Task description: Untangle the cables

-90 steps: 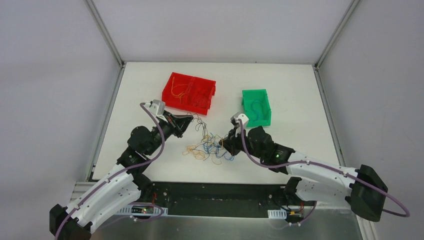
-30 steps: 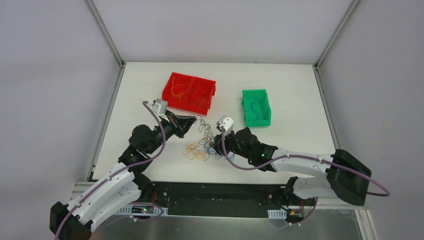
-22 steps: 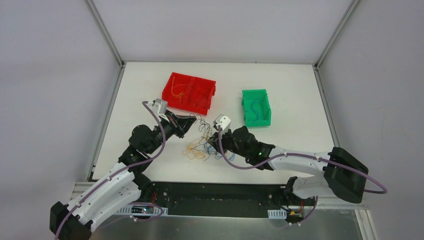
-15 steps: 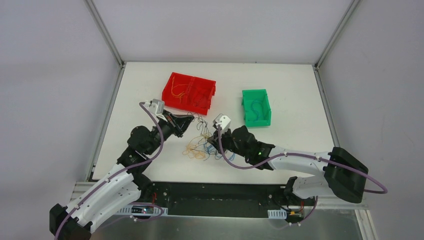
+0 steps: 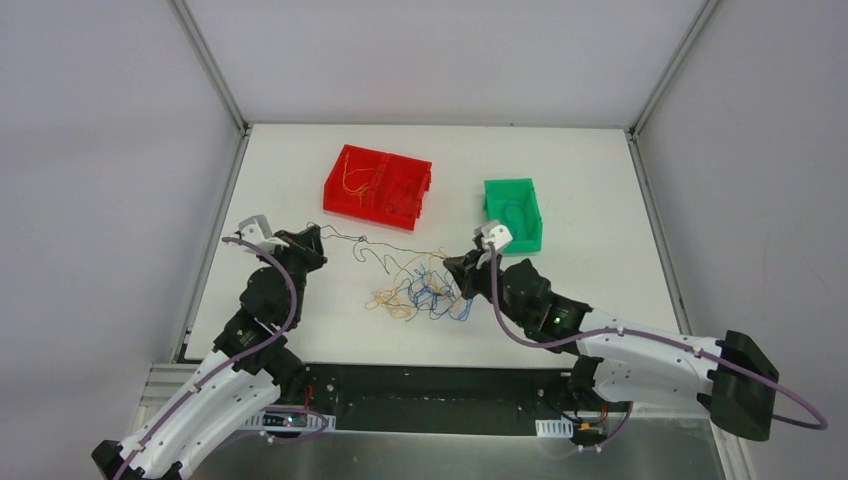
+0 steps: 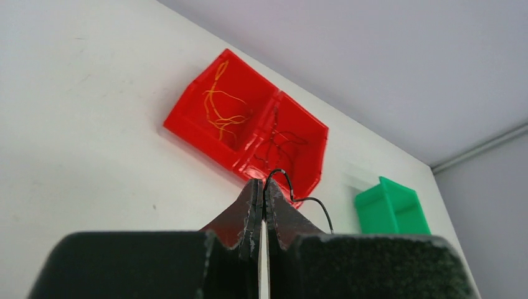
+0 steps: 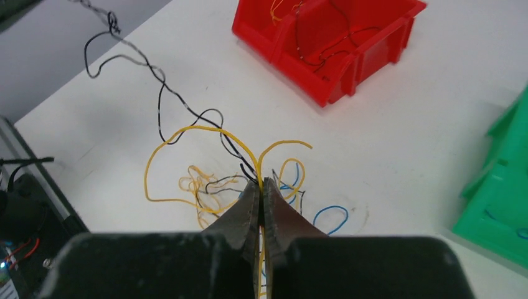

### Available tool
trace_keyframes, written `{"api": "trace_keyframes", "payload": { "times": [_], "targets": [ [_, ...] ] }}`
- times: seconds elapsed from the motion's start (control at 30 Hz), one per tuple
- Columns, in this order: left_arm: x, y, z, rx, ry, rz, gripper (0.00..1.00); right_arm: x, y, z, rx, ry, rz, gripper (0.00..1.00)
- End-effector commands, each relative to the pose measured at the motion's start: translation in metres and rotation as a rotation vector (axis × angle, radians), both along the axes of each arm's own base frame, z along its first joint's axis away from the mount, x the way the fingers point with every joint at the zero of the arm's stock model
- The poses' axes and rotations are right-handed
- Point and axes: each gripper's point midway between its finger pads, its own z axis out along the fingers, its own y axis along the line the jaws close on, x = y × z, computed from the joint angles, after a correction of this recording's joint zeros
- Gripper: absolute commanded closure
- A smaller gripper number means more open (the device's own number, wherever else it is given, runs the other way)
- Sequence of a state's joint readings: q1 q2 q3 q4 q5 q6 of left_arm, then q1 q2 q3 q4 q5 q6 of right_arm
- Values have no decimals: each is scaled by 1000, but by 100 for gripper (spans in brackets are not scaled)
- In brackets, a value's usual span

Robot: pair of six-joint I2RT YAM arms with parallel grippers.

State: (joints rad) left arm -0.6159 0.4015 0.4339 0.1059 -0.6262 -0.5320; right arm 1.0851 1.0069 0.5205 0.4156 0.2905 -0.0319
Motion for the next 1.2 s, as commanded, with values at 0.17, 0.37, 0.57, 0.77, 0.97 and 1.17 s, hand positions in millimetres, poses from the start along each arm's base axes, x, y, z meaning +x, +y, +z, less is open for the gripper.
{"api": "trace_keyframes", "payload": {
  "times": [0.17,0.37,0.57,0.77,0.97,1.17],
  "targets": [
    [-5,43,-9,-2,36,238,100,43,-117,42,164,-71,-606,100],
    [-4,41,-11,5,44,231,100,46,-173,47,321,-37,-751,100],
    [-1,38,-13,20,61,224,100,43,-159,68,354,-35,-632,100],
    [1,37,-20,8,91,239,100,57,-124,116,287,-34,-537,100],
    [-8,46,-39,-13,124,271,100,83,-71,151,279,-12,-432,100],
    [-19,53,-66,-15,173,280,100,106,1,193,377,-39,-223,100]
  ]
}}
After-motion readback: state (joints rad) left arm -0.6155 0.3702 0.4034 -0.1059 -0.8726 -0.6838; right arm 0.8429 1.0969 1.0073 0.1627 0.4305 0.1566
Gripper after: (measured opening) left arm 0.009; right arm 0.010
